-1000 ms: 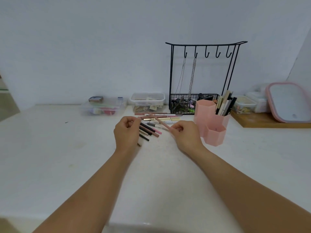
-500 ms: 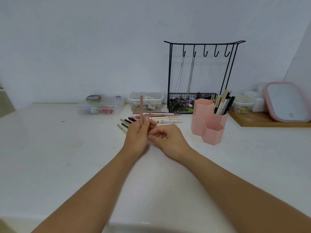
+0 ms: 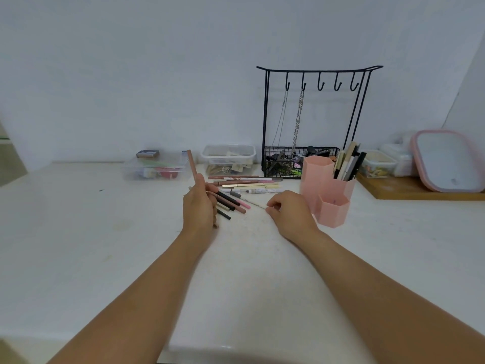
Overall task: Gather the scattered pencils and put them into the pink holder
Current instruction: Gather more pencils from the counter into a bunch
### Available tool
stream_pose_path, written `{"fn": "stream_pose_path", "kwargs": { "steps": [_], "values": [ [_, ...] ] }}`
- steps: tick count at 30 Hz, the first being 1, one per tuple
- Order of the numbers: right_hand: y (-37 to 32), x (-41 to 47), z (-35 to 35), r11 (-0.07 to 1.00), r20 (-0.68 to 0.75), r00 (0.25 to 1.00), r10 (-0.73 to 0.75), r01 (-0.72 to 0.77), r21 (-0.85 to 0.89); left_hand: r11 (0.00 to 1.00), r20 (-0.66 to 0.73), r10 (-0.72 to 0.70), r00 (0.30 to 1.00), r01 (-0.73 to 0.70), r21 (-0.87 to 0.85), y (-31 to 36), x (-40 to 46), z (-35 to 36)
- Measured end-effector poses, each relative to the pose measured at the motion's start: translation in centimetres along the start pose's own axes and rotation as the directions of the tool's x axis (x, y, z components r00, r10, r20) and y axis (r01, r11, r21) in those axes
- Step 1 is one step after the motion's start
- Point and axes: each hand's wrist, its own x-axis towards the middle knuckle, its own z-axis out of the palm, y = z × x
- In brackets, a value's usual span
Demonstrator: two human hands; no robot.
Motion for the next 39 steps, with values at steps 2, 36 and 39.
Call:
{"fn": "stream_pose_path", "kwargs": {
  "steps": [2,36,39],
  "values": [
    [-0.2,0.0,0.1,1.0,0.005,1.0,0.01,-0.01,0.0,0.999,-0.006,0.036,0.999,-0.036,0.036,-0.3,0.1,0.0],
    [-2.2,-1.2,2.3,0.983,0.162,0.976,-0.148,0.128,0.13,0.907,-0.137,0.351,0.926,-0.3,0.296,-1.4,0.7,-0.5],
    [-2.6,-0.6,1.9,0.989,0.133,0.991,-0.027,0.007,0.149,0.975,-0.164,0.185,0.969,-0.16,0.155,-0.9,0.9,-0.6]
  ]
}}
